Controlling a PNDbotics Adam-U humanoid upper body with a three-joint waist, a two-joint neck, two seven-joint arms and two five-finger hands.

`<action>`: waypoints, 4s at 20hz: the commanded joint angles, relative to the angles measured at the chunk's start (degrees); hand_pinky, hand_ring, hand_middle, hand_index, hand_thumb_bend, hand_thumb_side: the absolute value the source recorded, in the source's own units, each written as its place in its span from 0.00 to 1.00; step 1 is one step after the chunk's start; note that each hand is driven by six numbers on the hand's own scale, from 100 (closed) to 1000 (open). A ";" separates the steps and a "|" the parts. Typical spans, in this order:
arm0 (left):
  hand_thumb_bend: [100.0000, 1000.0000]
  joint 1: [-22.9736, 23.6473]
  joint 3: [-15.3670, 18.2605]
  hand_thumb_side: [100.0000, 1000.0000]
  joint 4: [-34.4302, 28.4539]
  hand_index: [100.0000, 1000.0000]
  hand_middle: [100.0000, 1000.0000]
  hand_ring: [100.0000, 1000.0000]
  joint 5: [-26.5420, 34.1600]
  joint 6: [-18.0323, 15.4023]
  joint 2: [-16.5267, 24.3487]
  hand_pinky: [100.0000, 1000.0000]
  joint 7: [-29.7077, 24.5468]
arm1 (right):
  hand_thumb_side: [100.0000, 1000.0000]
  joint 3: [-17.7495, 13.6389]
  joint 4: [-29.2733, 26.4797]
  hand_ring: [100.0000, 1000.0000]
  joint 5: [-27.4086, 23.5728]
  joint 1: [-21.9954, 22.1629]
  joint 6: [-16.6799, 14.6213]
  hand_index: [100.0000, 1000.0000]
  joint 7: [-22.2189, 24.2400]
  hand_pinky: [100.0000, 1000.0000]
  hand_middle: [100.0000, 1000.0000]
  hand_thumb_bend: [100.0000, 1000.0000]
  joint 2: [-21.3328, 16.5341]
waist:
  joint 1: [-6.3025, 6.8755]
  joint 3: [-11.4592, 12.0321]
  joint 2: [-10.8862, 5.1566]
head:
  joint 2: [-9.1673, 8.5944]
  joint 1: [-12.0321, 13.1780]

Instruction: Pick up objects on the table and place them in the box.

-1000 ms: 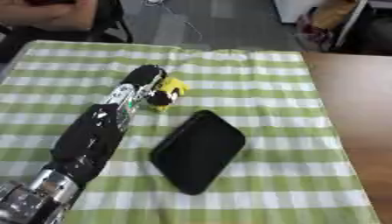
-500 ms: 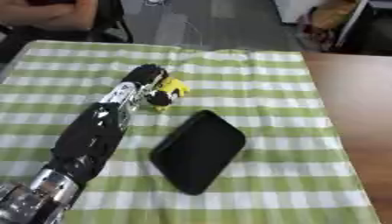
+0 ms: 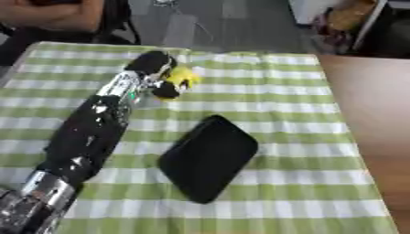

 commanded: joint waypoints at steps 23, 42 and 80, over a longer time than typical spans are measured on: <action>0.00 -0.23 -7.05 0.38 -9.50 0.09 0.00 0.00 4.30 -4.93 -0.33 0.11 -8.18 | 1.00 -0.58 -5.28 0.68 1.76 -1.49 0.08 0.92 -1.56 0.56 0.77 0.60 -1.57 | 0.13 -0.22 -1.37 | -1.53 -0.29; 0.00 2.04 -11.73 0.38 -16.69 0.09 0.00 0.00 9.68 -6.44 0.36 0.11 -12.99 | 1.00 -0.58 -5.38 0.68 2.29 -1.26 0.66 0.92 -1.37 0.56 0.77 0.60 -1.67 | 0.22 0.04 -1.39 | -1.36 -0.48; 0.00 12.12 -15.16 0.38 -20.61 0.13 0.00 0.00 13.24 -3.72 0.61 0.09 -12.38 | 1.00 -0.78 -5.20 0.68 2.63 -1.16 0.99 0.92 -1.65 0.56 0.77 0.60 -1.60 | -0.07 0.33 -1.22 | -0.89 -1.15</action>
